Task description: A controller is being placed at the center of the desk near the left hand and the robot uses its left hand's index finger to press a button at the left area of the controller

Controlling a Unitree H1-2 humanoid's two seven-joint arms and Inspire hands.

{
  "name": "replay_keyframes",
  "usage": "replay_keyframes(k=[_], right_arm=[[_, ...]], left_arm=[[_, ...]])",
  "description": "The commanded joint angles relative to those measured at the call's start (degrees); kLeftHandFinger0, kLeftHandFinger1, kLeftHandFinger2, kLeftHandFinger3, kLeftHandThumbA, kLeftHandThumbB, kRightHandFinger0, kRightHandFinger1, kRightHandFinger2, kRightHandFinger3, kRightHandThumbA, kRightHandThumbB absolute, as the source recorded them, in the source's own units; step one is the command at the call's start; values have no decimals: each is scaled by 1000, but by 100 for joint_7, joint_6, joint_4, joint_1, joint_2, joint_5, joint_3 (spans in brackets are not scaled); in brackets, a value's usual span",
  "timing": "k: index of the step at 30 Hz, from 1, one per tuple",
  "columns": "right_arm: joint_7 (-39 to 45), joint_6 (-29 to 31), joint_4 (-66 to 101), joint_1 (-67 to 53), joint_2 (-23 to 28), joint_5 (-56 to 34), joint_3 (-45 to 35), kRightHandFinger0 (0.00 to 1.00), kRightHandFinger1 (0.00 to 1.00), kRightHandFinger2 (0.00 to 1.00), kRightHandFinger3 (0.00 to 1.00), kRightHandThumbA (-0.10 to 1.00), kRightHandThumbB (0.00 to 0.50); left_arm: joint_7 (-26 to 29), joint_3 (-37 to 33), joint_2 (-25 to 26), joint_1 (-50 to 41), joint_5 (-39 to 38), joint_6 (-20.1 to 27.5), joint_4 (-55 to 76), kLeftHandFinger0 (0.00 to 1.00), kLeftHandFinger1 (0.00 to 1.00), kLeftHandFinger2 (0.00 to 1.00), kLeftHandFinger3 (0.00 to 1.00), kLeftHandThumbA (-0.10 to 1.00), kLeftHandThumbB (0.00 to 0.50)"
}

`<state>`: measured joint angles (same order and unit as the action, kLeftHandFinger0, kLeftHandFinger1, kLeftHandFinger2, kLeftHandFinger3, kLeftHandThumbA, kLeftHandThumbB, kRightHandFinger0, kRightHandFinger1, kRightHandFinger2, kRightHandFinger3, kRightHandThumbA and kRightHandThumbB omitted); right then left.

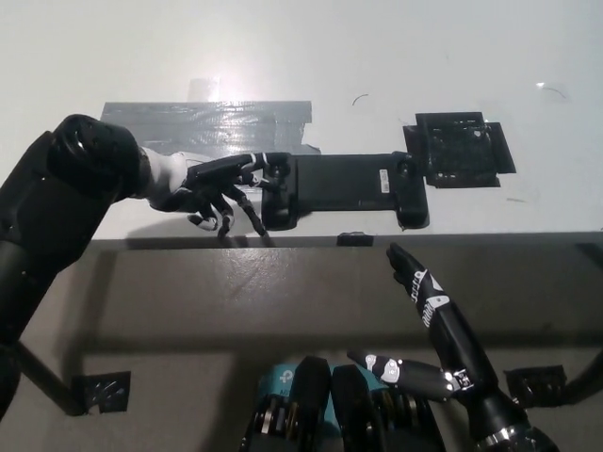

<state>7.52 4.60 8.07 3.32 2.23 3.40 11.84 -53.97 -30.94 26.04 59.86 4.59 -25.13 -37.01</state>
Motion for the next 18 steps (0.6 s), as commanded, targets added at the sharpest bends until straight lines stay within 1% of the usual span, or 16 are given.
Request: replay_keyframes(k=[1,2,3,4,6,7,8,9,10,12,13,14,15,16,17,18], right_arm=[[31,57,113,101,-60,33,29,1000,1000,1000,1000,907,248],[27,51,112,104,-61,36,27,1000,1000,1000,1000,910,255],[31,30,117,105,-62,22,25,1000,1000,1000,1000,911,258],[27,47,117,107,-59,36,27,1000,1000,1000,1000,913,260],[29,61,107,108,-54,37,29,1000,1000,1000,1000,915,257],[31,62,104,108,-52,32,28,1000,1000,1000,1000,915,256],[32,87,50,139,-81,36,50,1000,1000,1000,1000,914,254],[45,66,45,148,-88,25,63,1000,1000,1000,1000,913,252],[42,82,29,148,-88,26,65,1000,1000,1000,1000,911,245],[35,48,72,54,-75,21,65,1000,1000,1000,1000,910,248],[27,56,38,107,-76,17,49,1000,1000,1000,1000,910,247],[16,65,-4,164,-81,32,40,1000,1000,1000,1000,911,246],[13,64,-8,164,-71,53,41,1000,1000,1000,1000,913,245],[21,24,42,106,-72,45,54,1000,1000,1000,1000,910,245],[30,6,30,105,-84,11,54,1000,1000,1000,1000,903,252],[49,-3,21,105,-87,-13,64,1000,1000,1000,1000,901,248]], left_arm=[[-442,-748,141,-222,712,76,-160,0,181,531,1000,1000,483],[-447,-880,173,-238,785,62,-91,3,223,577,1000,1000,485],[-454,-923,185,-262,751,-35,-64,0,236,589,1000,1000,482],[-470,-990,200,-254,738,-35,-68,28,243,591,1000,1000,484],[-524,-1085,215,-218,740,119,-130,2,239,585,1000,1000,499],[-530,-1115,227,-205,738,255,-156,0,251,606,1000,1000,500],[-551,-1095,294,-208,680,149,-70,12,309,680,1000,1000,500],[-527,-980,354,-227,549,77,83,9,283,629,1000,1000,486],[-474,-803,369,-259,382,-25,162,1,209,522,1000,1000,492],[-524,-456,383,-271,64,-180,403,0,166,464,1000,1000,500],[-519,-425,396,-192,68,-118,450,6,184,472,1000,1000,500],[-524,-290,423,-113,15,-83,574,2,180,460,1000,1000,500],[-538,-121,404,-128,-83,-180,630,0,179,454,1000,1000,500],[-590,53,448,-144,-234,-180,841,63,227,499,1000,1000,495],[-626,232,482,-147,-430,-180,970,101,269,518,1000,1000,494],[-625,484,518,-148,-810,-180,1101,56,248,510,1000,1000,500]])
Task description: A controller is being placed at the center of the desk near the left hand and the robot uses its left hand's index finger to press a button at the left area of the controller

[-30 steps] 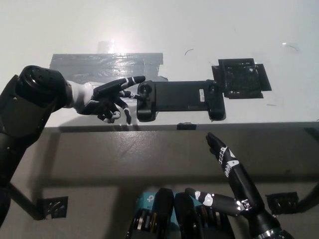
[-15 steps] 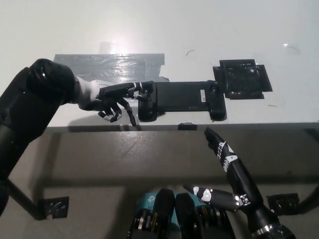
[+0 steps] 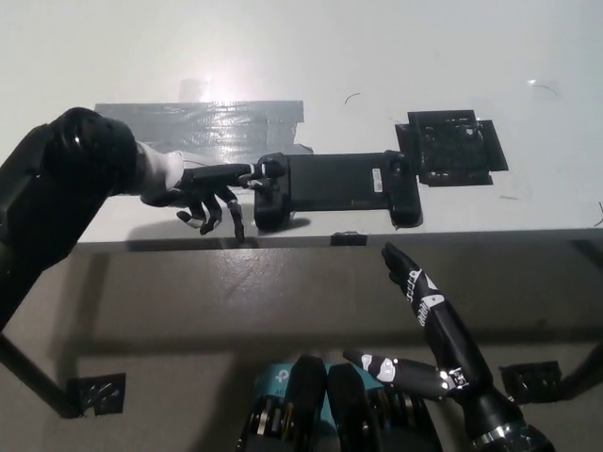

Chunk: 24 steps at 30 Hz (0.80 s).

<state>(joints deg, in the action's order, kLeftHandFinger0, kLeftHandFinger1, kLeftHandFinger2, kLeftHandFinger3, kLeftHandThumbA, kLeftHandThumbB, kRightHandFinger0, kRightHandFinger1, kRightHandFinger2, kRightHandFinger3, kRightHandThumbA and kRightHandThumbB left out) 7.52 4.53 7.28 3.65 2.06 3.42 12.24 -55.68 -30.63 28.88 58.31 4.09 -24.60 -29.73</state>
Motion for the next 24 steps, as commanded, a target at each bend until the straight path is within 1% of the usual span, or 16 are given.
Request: replay_keyframes(k=[1,4,5,7,8,10,12,14,15,16,17,18,19,20,21,24], right_arm=[[63,40,77,75,-52,3,39,1000,1000,1000,1000,904,241],[80,84,71,10,-40,14,76,1000,1000,1000,1000,909,242],[81,116,85,-41,-53,-6,92,1000,1000,1000,1000,906,242],[95,100,63,-1,-52,-37,86,1000,1000,1000,1000,890,240],[88,89,50,21,-58,-38,80,1000,1000,1000,1000,889,241],[82,86,27,41,-68,-43,75,1000,1000,1000,1000,890,246],[86,65,36,13,-65,-31,89,1000,1000,1000,1000,891,247],[84,86,7,-9,-68,-15,104,1000,1000,1000,1000,897,244],[89,94,-20,3,-70,-29,102,1000,1000,1000,1000,889,239],[92,105,-35,10,-70,-37,100,1000,1000,1000,1000,888,239],[106,108,-24,-16,-58,-64,99,1000,1000,1000,1000,876,240],[111,99,-24,-22,-58,-77,100,1000,1000,1000,1000,875,242],[113,91,-33,-16,-60,-92,96,1000,1000,1000,1000,871,251],[112,105,-47,-21,-76,-110,100,1000,1000,1000,1000,871,250],[106,130,-80,-4,-85,-116,94,1000,1000,1000,1000,875,246],[97,223,-128,-39,-78,-163,63,1000,1000,1000,1000,878,245]], left_arm=[[-427,561,275,-33,-957,-233,528,50,244,508,1000,1000,500],[-161,753,524,-178,-1753,-233,1230,0,141,433,1000,1000,496],[22,950,635,-317,-2024,-233,1773,0,147,427,1000,1000,467],[330,1111,816,-418,-2705,-233,2286,0,148,418,1000,1000,451],[419,1145,859,-438,-2882,-233,2377,5,155,428,1000,1000,448],[1031,1159,1128,-663,-3839,-233,2845,22,196,495,1000,1000,419],[1295,1328,1187,-921,-4095,-233,3205,49,241,533,1000,1000,392],[1439,1745,1055,-1359,-4021,-233,3635,188,366,574,1000,1000,342],[1505,2066,868,-1710,-3711,-233,3963,328,407,540,1000,1000,338],[1502,2124,828,-1777,-3628,-233,4029,382,411,502,1000,1000,337],[1656,2254,661,-2138,-3542,-233,4314,717,463,448,1000,1000,345],[1766,2346,555,-2378,-3491,-233,4478,744,492,496,1000,1000,340],[1942,2605,191,-2922,-3231,-233,4790,944,730,714,1000,1000,332],[2007,2809,-117,-3333,-2787,-233,5067,1000,915,887,1000,1000,299],[2096,2880,-362,-3687,-2473,-87,5203,1000,1000,1000,1000,1000,297],[2574,2897,-1038,-4723,-1742,452,5352,1000,1000,1000,1000,1000,309]])
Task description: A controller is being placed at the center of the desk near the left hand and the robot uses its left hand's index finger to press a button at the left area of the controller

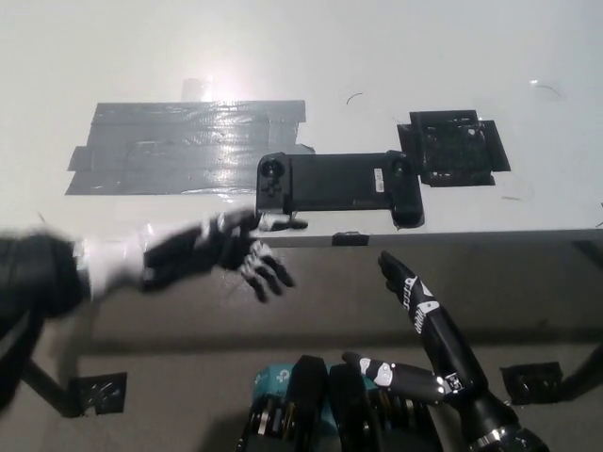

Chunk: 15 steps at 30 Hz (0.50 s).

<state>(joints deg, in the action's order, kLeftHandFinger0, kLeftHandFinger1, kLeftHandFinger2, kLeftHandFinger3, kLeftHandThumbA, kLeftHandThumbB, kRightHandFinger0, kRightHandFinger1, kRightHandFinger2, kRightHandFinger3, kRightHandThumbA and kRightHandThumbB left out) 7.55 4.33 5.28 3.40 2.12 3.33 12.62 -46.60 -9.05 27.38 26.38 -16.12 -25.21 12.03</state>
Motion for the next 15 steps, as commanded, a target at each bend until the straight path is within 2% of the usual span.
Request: replay_keyframes(k=[1,2,3,6,8,10,15], right_arm=[[82,242,56,-1,-87,-161,7,1000,1000,1000,1000,878,245],[86,258,53,-32,-82,-189,-2,1000,1000,1000,1000,880,241],[92,234,79,-99,-82,-207,5,1000,1000,1000,1000,883,239],[52,294,32,-109,-121,-204,-5,1000,1000,1000,1000,900,224],[29,316,34,-118,-126,-209,-28,1000,1000,1000,1000,906,210],[10,351,29,-136,-137,-208,-35,1000,1000,1000,1000,899,206],[-59,506,-7,-201,-159,-137,-41,1000,1000,1000,1000,920,205]], left_arm=[[1761,766,-1071,-1686,413,681,1111,1000,1000,1000,1000,1000,308],[2102,787,-1485,-2052,765,1248,911,1000,1000,1000,1000,1000,322],[2342,781,-1725,-2313,1083,1611,796,1000,1000,1000,1000,1000,329],[2778,860,-2150,-2630,1651,2786,128,1000,1000,1000,1000,1000,274],[2912,811,-2204,-2644,1998,3438,-363,1000,1000,1000,1000,1000,272],[2981,794,-2218,-2661,2151,3644,-534,1000,1000,1000,1000,1000,264],[3222,732,-2294,-2740,2488,3902,-737,1000,1000,1000,1000,1000,295]])
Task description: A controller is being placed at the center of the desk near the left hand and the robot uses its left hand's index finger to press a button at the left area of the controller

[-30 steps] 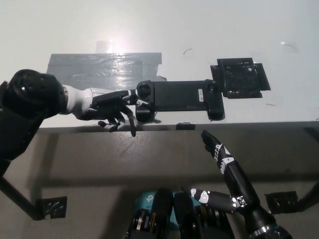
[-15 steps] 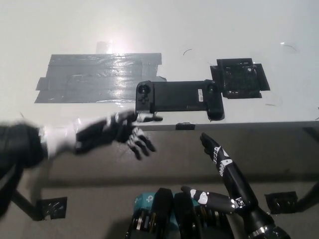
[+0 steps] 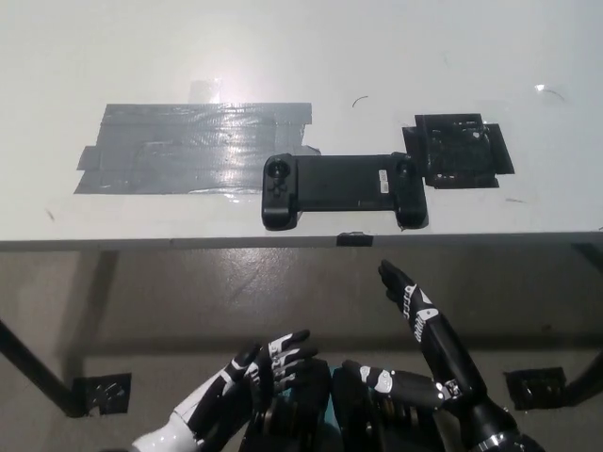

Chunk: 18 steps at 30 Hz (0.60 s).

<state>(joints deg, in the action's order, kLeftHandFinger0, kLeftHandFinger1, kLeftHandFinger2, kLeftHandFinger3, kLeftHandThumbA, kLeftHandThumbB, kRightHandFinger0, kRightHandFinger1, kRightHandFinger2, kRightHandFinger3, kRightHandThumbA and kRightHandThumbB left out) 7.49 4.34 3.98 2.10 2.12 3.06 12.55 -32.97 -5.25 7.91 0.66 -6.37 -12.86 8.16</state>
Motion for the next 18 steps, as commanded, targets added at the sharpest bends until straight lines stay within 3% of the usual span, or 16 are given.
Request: replay_keyframes(k=[1,3,6,8,9,18], right_arm=[[-53,506,122,-71,-159,-109,-35,1000,1000,1000,1000,921,205],[-48,520,187,-149,-124,-75,-25,1000,1000,1000,1000,959,210],[-46,529,187,-167,-130,-71,-19,1000,1000,1000,1000,964,211],[-57,572,228,-302,-143,-19,31,1000,1000,1000,1000,979,225],[-59,570,236,-311,-145,-13,35,1000,1000,1000,1000,991,231],[-9,531,182,-237,-149,-85,15,1000,1000,1000,1000,957,225]], left_arm=[[1871,353,-351,-167,1525,2689,-362,1000,1000,1000,1000,1000,295],[2134,263,-482,-246,1857,3464,-650,1000,1000,1000,1000,1000,287],[2181,261,-492,-263,1913,3576,-690,1000,1000,1000,1000,1000,288],[2611,126,-489,-432,2593,3922,-705,1000,1000,1000,1000,1000,272],[2709,90,-466,-431,2670,3964,-738,1000,1000,1000,1000,1000,250],[3414,-149,-347,-313,3088,3979,-950,1000,1000,1000,1000,1000,224]])
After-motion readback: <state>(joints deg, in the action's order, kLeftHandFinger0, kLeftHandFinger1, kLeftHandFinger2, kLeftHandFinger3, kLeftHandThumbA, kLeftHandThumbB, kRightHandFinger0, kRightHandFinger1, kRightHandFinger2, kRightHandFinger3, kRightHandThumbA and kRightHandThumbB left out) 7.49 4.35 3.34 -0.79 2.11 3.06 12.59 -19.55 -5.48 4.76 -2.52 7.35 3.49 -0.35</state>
